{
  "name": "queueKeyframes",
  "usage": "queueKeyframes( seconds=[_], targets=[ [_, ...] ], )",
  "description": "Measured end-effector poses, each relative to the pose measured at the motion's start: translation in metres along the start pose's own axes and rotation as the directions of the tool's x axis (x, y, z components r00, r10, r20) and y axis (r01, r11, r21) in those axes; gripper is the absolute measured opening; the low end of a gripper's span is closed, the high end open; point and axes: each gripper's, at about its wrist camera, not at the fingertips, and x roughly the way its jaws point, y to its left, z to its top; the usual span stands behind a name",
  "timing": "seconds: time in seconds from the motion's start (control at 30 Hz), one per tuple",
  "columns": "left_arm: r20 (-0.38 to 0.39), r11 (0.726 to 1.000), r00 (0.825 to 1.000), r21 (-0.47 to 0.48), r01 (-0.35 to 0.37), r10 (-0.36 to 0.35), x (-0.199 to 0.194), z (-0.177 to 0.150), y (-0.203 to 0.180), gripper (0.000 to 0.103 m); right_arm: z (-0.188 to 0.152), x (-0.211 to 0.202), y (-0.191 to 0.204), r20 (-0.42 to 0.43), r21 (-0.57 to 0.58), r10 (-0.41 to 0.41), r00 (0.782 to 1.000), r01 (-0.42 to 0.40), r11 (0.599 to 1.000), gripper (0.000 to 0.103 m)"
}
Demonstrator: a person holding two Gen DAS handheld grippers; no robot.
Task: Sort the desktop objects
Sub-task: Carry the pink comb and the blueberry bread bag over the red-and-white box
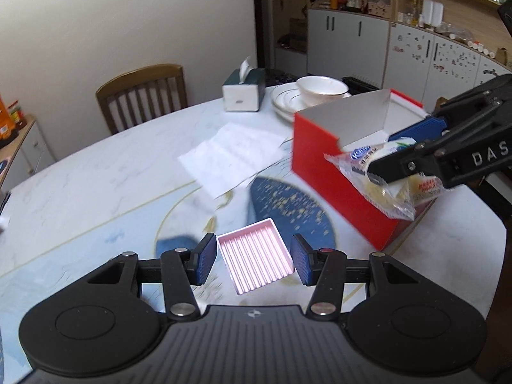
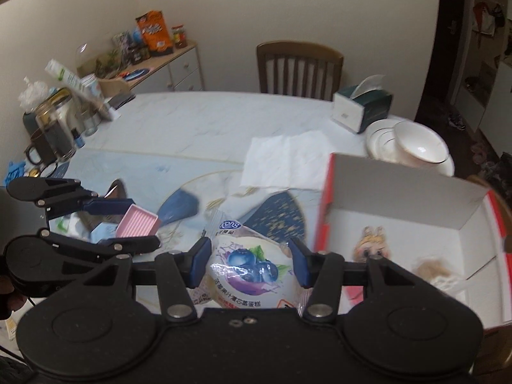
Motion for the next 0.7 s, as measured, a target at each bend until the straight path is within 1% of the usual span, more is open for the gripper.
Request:
queueKeyframes(
  seconds=[0.13,0.4,0.57,0.7],
  targets=[
    [0.011,0.999,1.000,0.025,0.022,-0.022,0.007,0.017,-0.018,0.050,0.001,-0.007,-0.023,0.016,0.014,-0.038,0.999,0.038,0.999,0.052],
    [0.029,0.996,0.996,0.024,0.083,-0.083,0.021,0.054,-0.052,0.050,-0.001,-0.017,-0.073,0.026,0.052,-0.097,0.995,0.096,0.994,0.052],
    [0.038,0.992,0.993,0.070,0.105,-0.108,0.030,0.073,-0.079,0.050,-0.001,-0.020,-0.104,0.025,0.073,-0.133,0.991,0.131,0.989,0.052],
    [0.028,0.986,0.991,0.103,0.128,-0.131,0.041,0.083,-0.101,0.050,-0.003,-0.020,-0.127,0.020,0.084,-0.159,0.987,0.157,0.984,0.052]
  ],
)
